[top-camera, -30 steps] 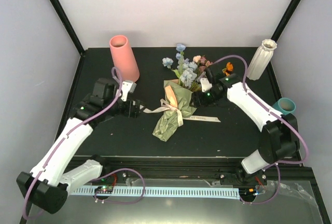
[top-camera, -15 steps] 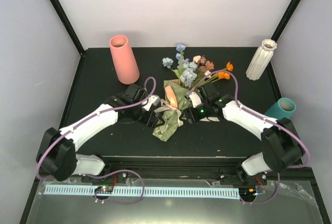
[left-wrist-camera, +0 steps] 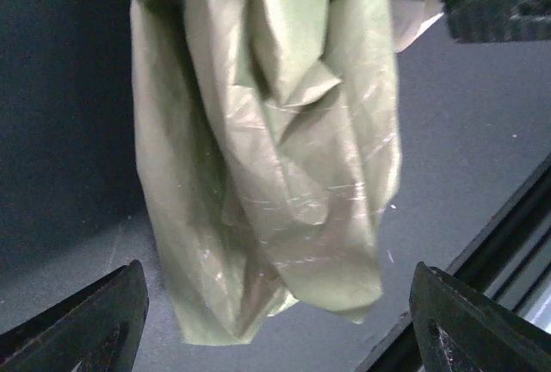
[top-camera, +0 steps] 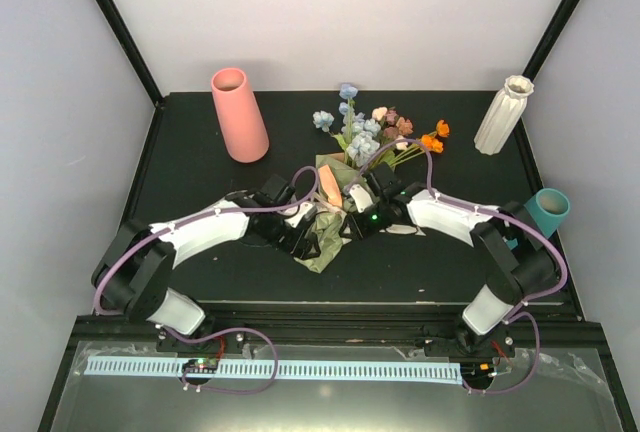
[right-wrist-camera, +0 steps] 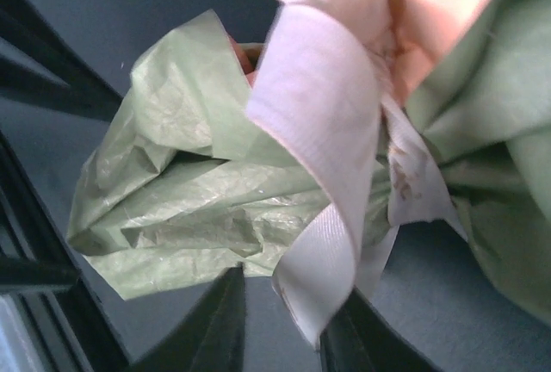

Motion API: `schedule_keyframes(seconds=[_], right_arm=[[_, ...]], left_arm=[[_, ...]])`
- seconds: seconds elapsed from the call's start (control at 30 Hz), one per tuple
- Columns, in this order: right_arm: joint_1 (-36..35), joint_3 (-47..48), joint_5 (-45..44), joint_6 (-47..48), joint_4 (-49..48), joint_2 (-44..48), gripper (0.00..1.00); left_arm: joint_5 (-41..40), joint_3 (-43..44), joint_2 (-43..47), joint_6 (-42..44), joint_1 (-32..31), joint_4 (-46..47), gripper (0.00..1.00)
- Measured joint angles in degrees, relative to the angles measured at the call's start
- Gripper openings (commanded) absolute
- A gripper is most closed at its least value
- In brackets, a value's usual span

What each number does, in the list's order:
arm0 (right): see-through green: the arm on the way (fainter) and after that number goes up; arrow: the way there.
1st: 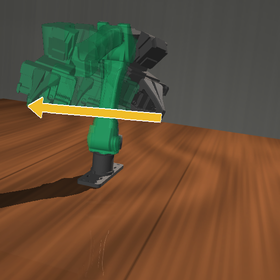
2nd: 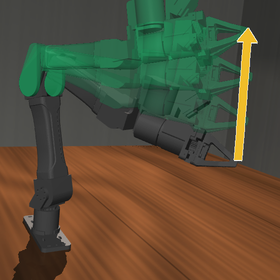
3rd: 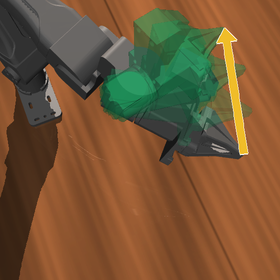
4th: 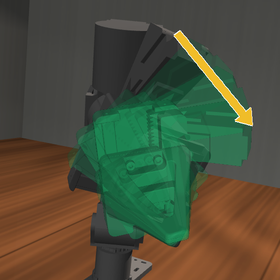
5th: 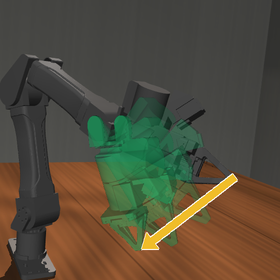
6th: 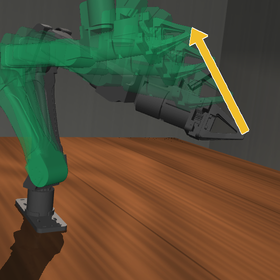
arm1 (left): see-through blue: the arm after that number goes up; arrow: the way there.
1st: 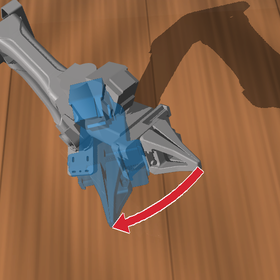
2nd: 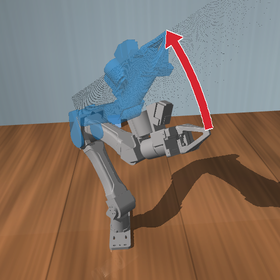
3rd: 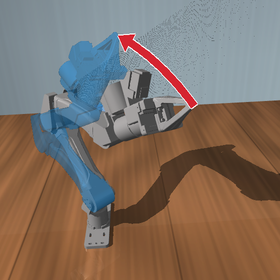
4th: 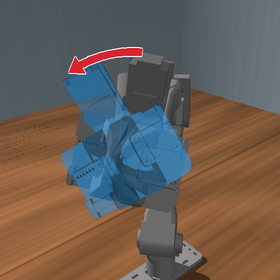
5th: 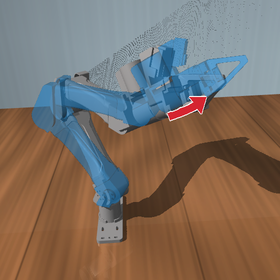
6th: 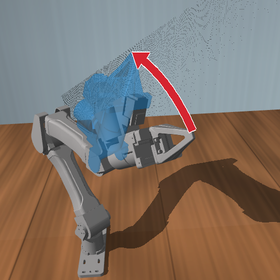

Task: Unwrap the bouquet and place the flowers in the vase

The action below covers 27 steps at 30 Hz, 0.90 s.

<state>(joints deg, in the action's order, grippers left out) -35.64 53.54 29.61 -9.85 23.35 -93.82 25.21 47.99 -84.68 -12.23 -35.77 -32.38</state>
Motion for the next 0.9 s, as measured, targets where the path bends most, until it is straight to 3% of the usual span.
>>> schedule_keyframes(seconds=[0.1, 0.17, 0.3, 0.5, 0.67, 0.9], right_arm=[[0.0, 0.7, 0.04, -0.59, 0.13, -0.63, 0.06], [0.0, 1.11, 0.0, -0.42, 0.17, -0.68, 0.02], [0.0, 1.66, -1.86, -1.01, 1.46, -0.15, 0.02], [0.0, 3.34, -7.3, -2.62, 6.14, 6.19, 0.02], [0.0, 8.55, -12.41, -3.98, 10.01, 12.46, 0.01], [0.04, 17.4, -20.17, -6.01, 14.75, 17.42, 0.02]], left_arm=[[-0.72, -0.92, -0.96, -0.33, 0.0, 1.03, 0.77], [-0.74, -1.11, -1.79, -0.44, 0.0, 1.79, 0.67], [-0.02, -1.29, -4.42, -0.44, 0.0, 3.82, 0.42], [0.55, -1.31, -5.86, -0.39, 0.0, 5.31, 0.15], [0.44, -1.31, -5.7, -0.26, 0.0, 5.68, 0.08], [-0.24, -1.64, -3.96, -0.24, 0.0, 5.42, 0.07]])
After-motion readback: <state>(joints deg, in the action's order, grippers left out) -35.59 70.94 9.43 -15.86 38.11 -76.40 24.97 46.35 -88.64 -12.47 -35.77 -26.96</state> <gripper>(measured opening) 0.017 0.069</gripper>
